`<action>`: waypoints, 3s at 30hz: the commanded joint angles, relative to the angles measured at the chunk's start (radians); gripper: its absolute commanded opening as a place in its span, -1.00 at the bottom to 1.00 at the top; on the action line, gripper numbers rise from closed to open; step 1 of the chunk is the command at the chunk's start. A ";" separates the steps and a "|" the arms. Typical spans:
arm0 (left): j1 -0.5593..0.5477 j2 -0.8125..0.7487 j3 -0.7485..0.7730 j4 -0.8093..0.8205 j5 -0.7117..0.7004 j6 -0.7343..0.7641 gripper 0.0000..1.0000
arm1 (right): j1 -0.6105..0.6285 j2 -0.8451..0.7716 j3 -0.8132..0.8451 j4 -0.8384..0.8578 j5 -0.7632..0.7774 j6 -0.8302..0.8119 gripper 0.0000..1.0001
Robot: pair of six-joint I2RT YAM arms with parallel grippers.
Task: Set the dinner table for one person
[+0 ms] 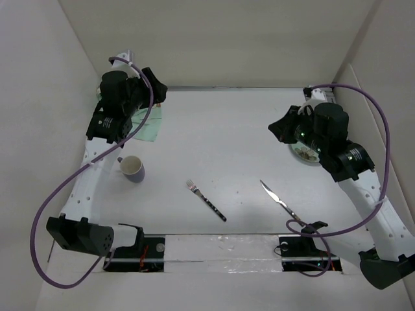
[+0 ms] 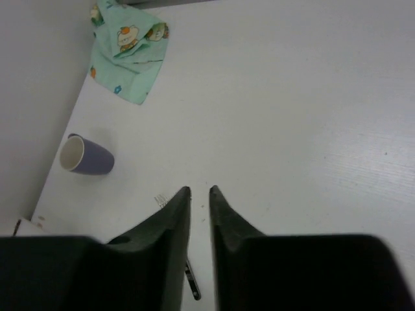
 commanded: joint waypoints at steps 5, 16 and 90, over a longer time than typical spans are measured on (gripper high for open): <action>0.009 0.102 0.118 -0.016 -0.250 -0.027 -0.68 | -0.023 0.010 0.009 0.011 -0.007 -0.043 -1.00; 0.287 0.426 0.202 -0.144 -0.269 -0.107 -0.29 | -0.023 0.004 -0.064 0.036 -0.059 -0.035 -1.00; -0.416 0.468 -0.164 -0.056 -0.152 0.143 -1.00 | -0.044 0.245 -0.086 0.265 -0.064 0.048 -1.00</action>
